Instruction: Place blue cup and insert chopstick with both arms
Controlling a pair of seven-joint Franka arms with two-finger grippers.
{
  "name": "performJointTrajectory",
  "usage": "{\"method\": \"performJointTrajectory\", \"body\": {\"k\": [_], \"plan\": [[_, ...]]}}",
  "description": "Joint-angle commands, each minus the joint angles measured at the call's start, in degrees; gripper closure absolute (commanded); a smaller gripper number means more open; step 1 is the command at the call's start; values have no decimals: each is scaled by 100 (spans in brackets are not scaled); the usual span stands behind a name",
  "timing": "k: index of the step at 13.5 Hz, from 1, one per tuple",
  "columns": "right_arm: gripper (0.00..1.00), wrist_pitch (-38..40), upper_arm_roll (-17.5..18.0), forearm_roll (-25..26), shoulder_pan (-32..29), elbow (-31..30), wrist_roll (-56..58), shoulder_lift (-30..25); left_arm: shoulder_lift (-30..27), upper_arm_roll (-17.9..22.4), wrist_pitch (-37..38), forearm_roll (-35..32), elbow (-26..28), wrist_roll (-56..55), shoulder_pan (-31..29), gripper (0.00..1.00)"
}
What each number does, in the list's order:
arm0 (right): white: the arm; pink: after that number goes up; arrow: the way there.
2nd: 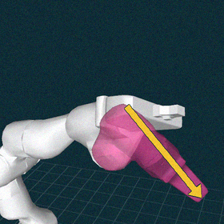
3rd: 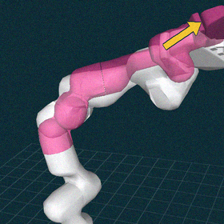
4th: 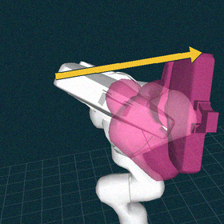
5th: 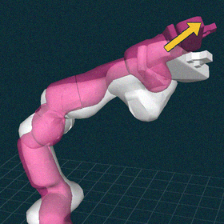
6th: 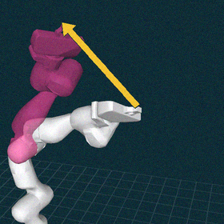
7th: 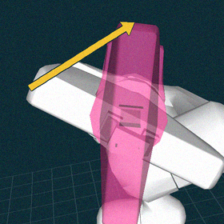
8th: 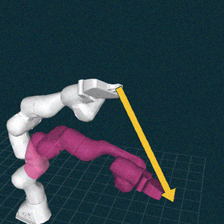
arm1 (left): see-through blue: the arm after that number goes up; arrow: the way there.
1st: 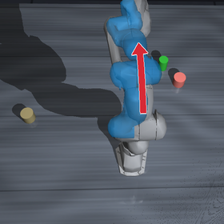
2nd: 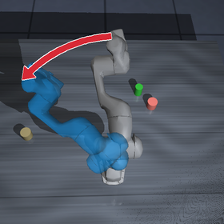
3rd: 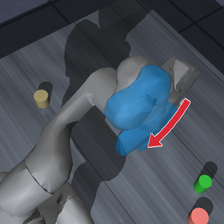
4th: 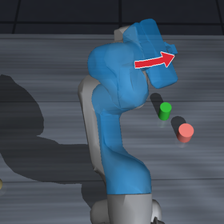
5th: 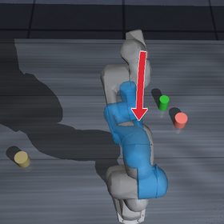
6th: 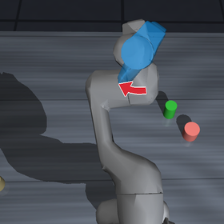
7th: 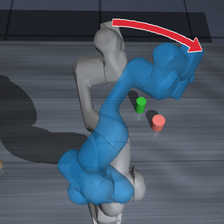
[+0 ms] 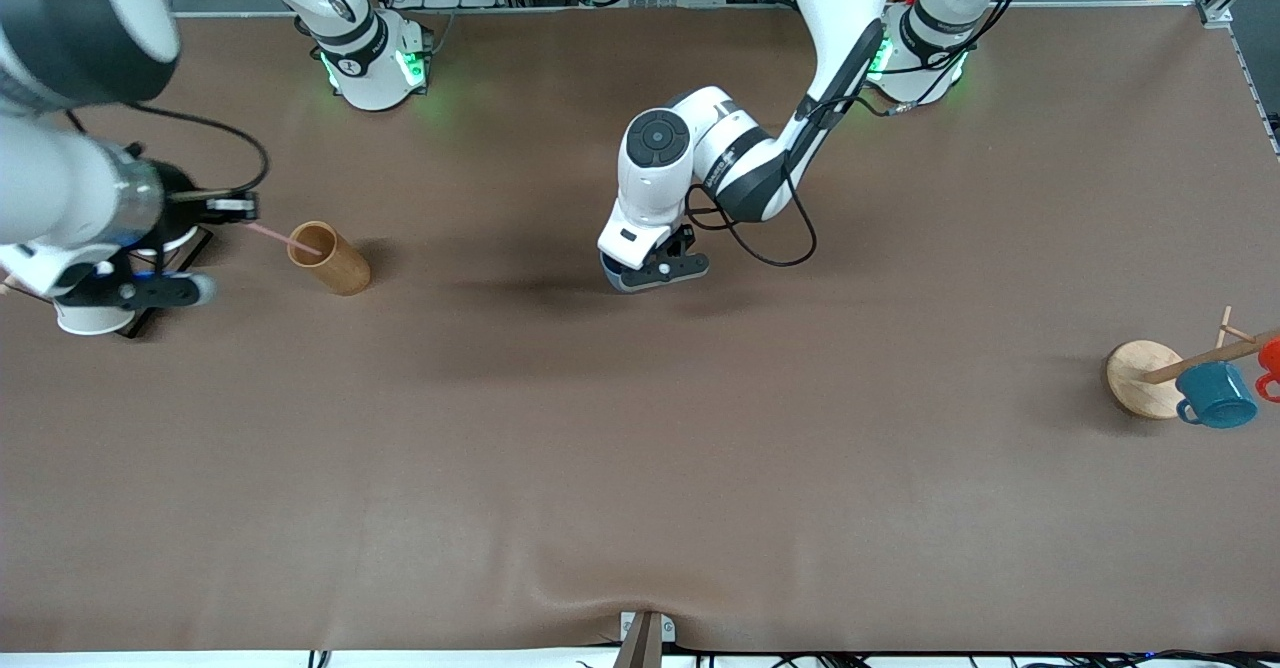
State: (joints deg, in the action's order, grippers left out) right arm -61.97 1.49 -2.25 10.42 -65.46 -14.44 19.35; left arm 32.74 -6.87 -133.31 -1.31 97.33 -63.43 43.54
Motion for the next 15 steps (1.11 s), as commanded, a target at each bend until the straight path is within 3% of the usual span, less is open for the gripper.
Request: {"method": "performJointTrajectory", "body": {"k": [1,6,11,15], "plan": [[100,-34,35,-660,319,51,-1442,-72,-609,63,313,-168,-12,-170,-65,0],[100,-982,45,-1032,1417,-116,-3361,-46,-1726,63,1025,-177,-13,84,-872,0],[100,-2168,36,-944,2296,-660,-4417,-2,-2280,54,1746,-177,-13,803,-1733,0],[100,-2846,36,-593,2938,-960,-5041,165,-2632,46,2221,-81,-21,2190,-2594,0]]}}
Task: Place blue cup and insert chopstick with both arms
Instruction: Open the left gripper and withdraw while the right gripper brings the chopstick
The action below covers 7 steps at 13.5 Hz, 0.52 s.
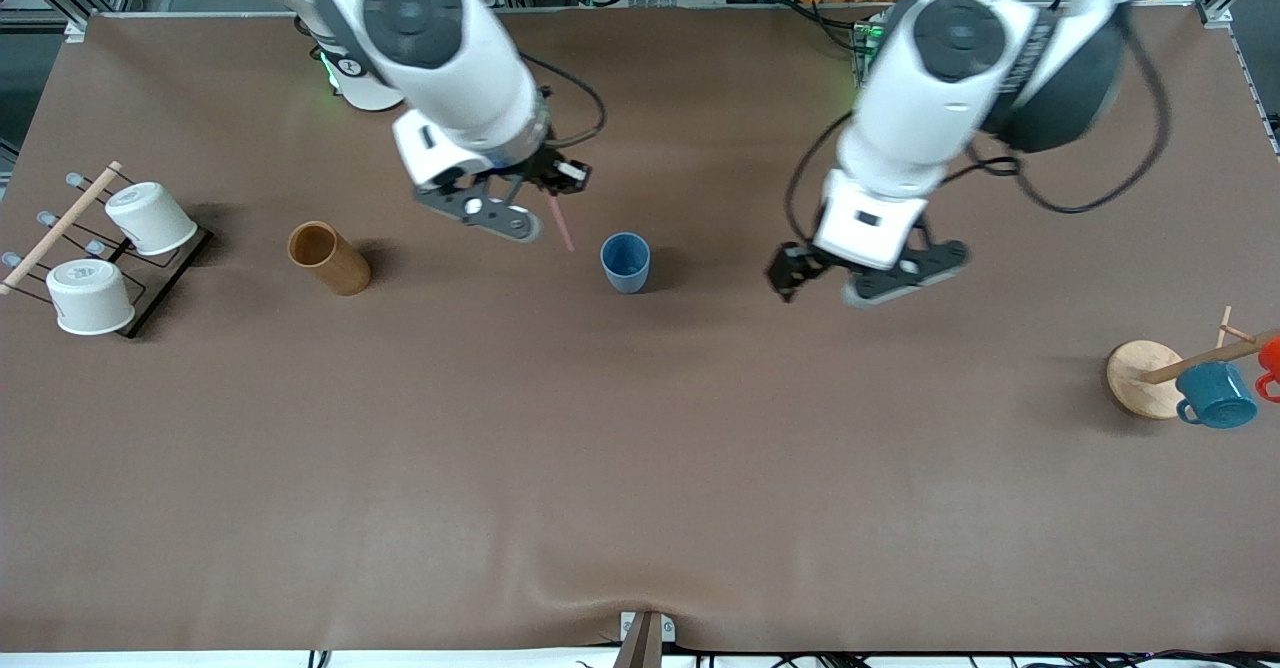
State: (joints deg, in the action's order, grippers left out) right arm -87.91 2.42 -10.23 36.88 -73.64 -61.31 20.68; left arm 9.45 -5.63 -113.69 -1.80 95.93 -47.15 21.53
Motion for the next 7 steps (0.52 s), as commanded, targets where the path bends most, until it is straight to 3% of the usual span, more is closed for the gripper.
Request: {"method": "performJointTrajectory", "body": {"k": [1,5,7], "plan": [[100,-339,-57,214,337,-142,-460,102,-381,-79,425,4,76,897,-569,0],[100,-498,-57,206,591,-151,-478,365,-400,-70,1549,22,-661,2093,-1115,0],[100,-586,-75,223,794,-159,-688,533,-443,-78,1858,13,-777,2428,-1300,0]]}}
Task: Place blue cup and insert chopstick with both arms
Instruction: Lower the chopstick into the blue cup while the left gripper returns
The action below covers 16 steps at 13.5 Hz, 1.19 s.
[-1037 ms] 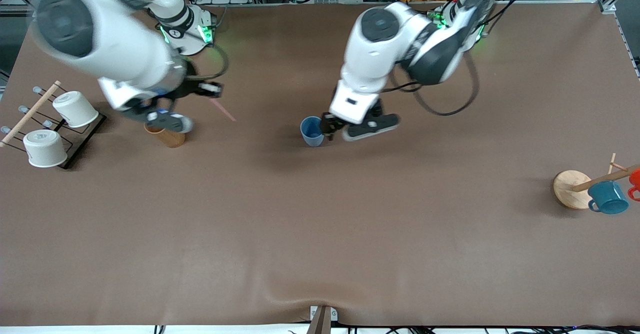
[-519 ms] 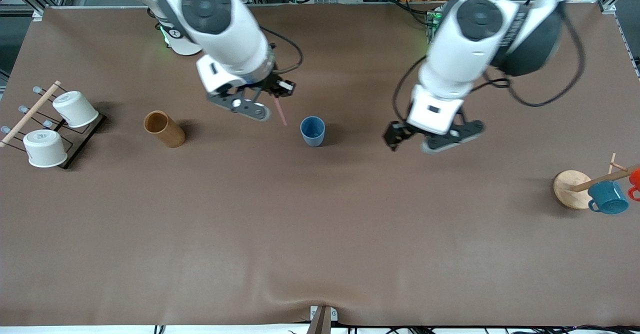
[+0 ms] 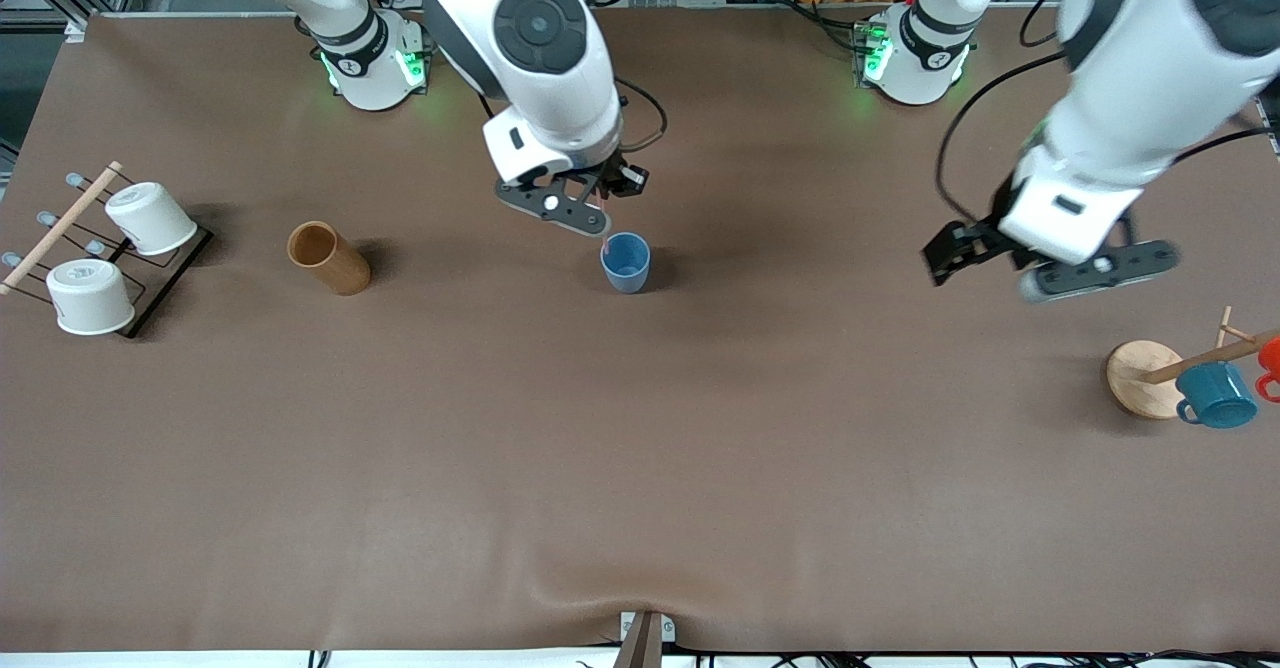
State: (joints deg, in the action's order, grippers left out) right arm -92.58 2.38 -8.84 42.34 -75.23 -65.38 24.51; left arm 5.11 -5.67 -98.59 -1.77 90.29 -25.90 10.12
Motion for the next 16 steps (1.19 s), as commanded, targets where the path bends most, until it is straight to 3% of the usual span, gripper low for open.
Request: {"method": "performJointTrajectory", "body": {"k": [1,5,6,7,11,13,16], "plan": [[100,-189,-71,93,257,-18,-361,194,-71,-75,515,-7,-257,349,-177,0],[100,-514,-71,93,318,-167,-379,387,-317,-49,982,-86,-406,375,-203,0],[62,-550,-71,84,318,-176,-388,475,-396,-22,991,-78,-407,471,-282,0],[1,-559,-71,93,319,-185,-388,528,-406,-22,991,-78,-398,733,-378,0],[0,-436,-88,32,-5,-54,-327,424,-467,-5,1131,-51,-354,1413,-642,0],[0,-25,-79,14,-357,-1,-256,152,-572,328,1149,27,-266,1622,-599,0],[0,642,-88,14,-883,166,303,-130,-696,382,1158,116,-117,1746,-590,0]]}}
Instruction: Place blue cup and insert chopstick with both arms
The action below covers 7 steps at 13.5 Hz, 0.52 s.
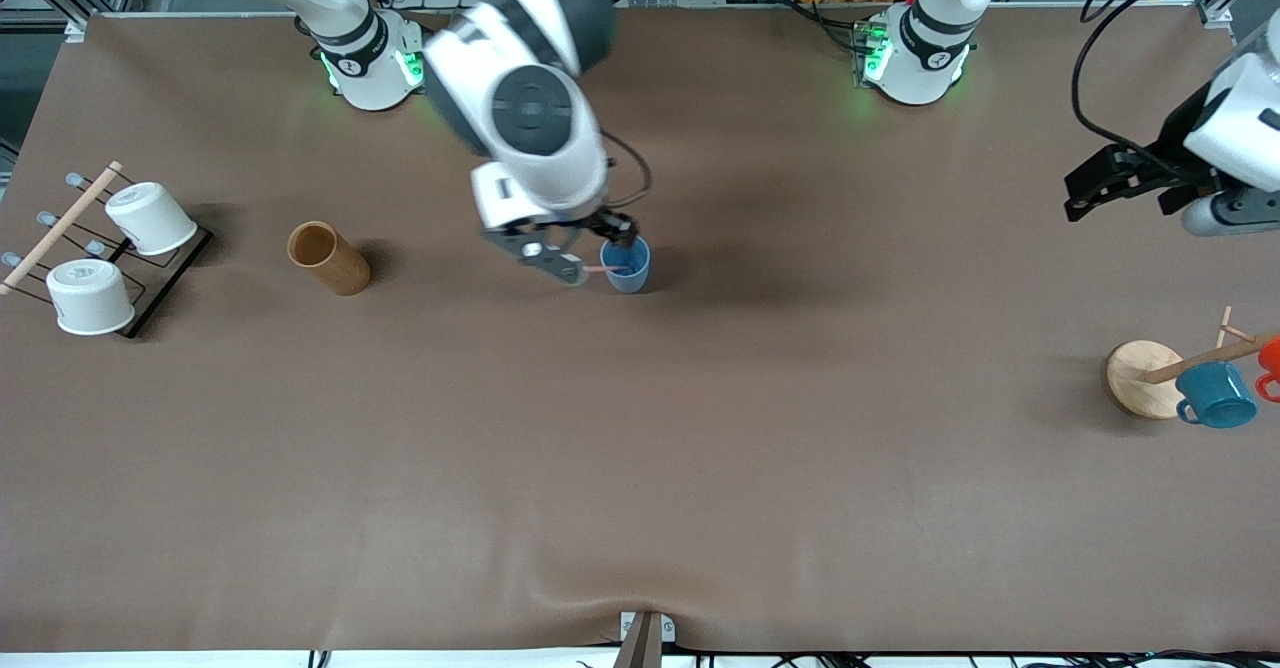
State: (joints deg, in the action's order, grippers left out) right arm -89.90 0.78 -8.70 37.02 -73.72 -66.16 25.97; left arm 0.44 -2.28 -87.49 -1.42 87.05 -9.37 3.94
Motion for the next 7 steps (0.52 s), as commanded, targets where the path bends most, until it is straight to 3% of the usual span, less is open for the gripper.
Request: {"method": "performJointTrajectory", "body": {"k": [1,7], "plan": [[0,594,72,-9,-589,41,846,-347,-238,139,30,106,260,93,45,0],[0,1317,54,52,-1697,209,2528,-628,-273,272,56,379,260,216,-8,0]]}}
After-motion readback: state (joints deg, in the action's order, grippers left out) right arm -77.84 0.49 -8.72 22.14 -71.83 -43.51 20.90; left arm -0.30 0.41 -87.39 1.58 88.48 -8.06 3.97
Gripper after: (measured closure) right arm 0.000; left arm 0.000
